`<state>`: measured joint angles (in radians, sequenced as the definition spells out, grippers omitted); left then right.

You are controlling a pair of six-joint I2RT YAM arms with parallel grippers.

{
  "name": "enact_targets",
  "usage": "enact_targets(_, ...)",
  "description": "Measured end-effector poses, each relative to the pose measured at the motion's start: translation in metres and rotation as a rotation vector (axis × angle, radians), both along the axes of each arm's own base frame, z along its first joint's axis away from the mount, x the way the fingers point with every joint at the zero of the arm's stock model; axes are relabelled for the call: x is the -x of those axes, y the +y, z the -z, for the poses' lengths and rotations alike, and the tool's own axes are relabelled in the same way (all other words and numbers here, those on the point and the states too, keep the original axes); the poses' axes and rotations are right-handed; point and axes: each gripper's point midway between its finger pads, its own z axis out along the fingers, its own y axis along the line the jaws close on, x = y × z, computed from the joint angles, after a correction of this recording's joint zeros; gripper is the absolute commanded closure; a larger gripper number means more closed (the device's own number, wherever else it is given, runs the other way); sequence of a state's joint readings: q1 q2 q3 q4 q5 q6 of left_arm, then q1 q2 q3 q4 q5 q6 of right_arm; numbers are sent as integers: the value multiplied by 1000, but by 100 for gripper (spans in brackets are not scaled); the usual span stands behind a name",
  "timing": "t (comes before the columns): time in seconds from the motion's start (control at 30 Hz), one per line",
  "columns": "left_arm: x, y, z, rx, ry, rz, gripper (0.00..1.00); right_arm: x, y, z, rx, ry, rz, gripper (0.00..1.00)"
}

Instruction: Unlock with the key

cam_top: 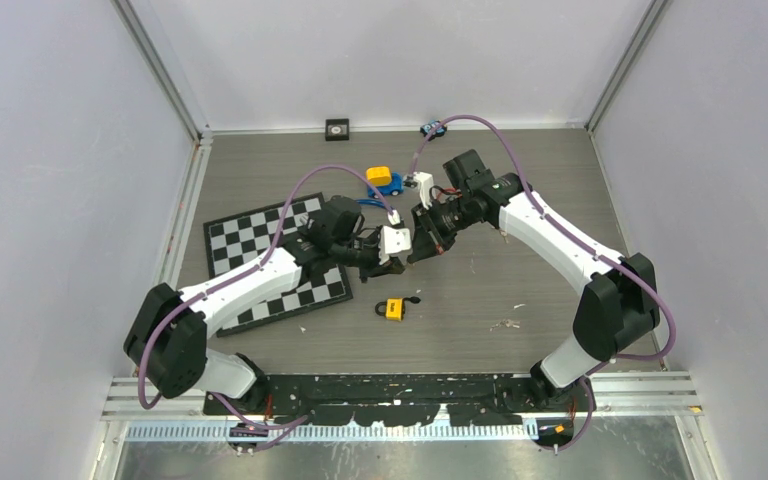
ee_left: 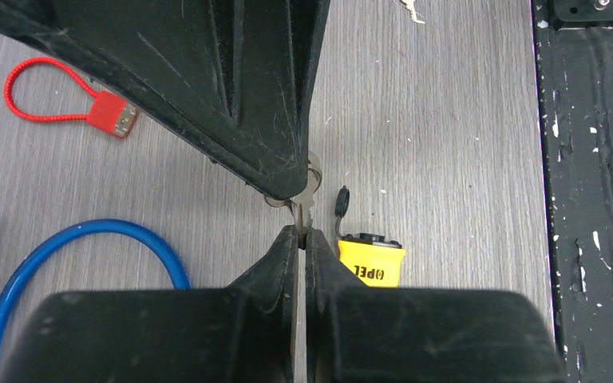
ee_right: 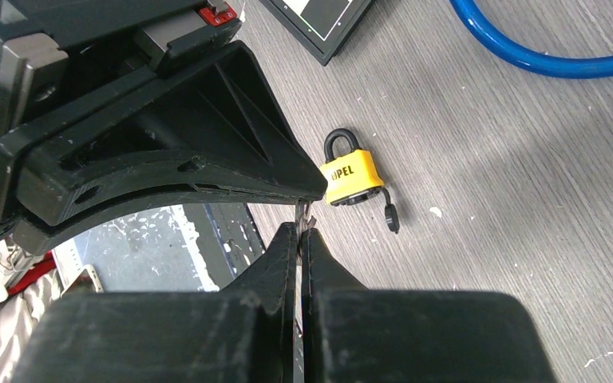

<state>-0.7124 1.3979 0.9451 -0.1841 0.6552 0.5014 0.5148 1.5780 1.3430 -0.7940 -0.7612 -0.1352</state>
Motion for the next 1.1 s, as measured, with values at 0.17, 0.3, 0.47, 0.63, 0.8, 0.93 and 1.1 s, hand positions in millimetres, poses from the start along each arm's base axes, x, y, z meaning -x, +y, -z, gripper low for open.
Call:
enact_targets(0.17,0,0,0,2,4,-3,100,-1,-1,0,-1,7,7,79)
enact_targets(0.3,-2,-2,-2,11,4,-14,100,-3,-3,0,-1,14,22,62)
enact_targets(0.47,0,-2,-3,24,0,-16,100,-10,-9,1,8,6,51,52)
enact_targets(0.63,2,-2,1,27,17,-21,100,-15,-11,1,14,-4,66,45)
enact_targets(0.8,2,-1,1,25,11,-30,100,-16,-15,-2,22,-36,68,39)
enact_targets(0.93,3,0,-4,55,40,-47,100,-10,-18,-10,10,-76,29,37)
enact_targets(1.1,-3,2,-18,198,171,-92,100,7,-19,-20,-46,-113,-52,37)
